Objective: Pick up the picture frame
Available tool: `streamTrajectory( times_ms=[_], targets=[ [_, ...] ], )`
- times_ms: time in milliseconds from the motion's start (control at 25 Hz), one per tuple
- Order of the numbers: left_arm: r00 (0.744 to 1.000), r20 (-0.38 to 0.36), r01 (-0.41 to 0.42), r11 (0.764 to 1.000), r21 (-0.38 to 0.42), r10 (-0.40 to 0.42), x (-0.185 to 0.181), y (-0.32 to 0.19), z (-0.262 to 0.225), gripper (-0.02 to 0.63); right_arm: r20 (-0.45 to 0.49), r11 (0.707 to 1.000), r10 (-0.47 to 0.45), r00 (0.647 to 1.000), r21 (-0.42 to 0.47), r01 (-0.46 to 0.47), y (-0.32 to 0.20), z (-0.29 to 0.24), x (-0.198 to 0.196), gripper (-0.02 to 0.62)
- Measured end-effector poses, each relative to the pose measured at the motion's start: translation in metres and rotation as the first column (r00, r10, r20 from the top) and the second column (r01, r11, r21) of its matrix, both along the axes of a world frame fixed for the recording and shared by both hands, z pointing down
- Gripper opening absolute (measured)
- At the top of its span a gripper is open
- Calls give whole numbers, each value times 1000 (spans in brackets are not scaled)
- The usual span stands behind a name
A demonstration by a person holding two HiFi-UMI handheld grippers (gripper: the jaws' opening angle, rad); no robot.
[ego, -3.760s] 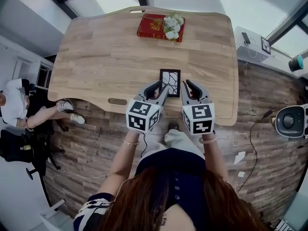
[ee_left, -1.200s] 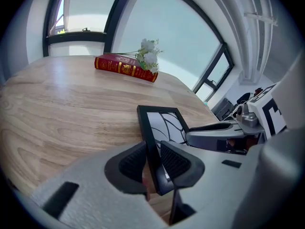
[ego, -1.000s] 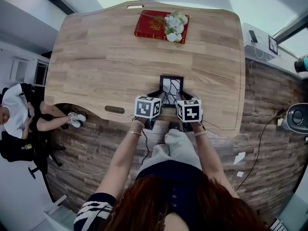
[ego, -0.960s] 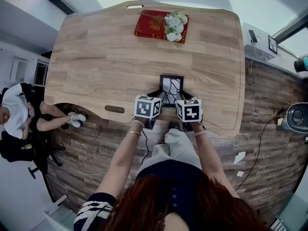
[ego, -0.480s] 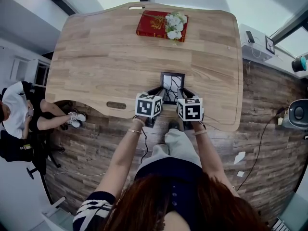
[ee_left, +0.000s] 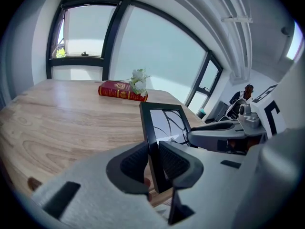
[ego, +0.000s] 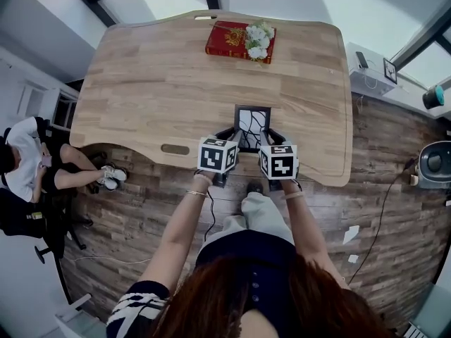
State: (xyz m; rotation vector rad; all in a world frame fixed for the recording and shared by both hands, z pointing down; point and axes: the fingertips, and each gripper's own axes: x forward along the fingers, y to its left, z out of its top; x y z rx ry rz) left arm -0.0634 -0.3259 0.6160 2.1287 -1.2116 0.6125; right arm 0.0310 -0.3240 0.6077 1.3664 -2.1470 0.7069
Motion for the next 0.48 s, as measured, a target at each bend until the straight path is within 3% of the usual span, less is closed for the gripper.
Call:
streamTrajectory(
  times_ms=[480],
  targets=[
    [1000,-9,-22,995,97,23,0,32,-38,91,-13,994,20,1000,108,-19,35,-39,0,81]
  ],
)
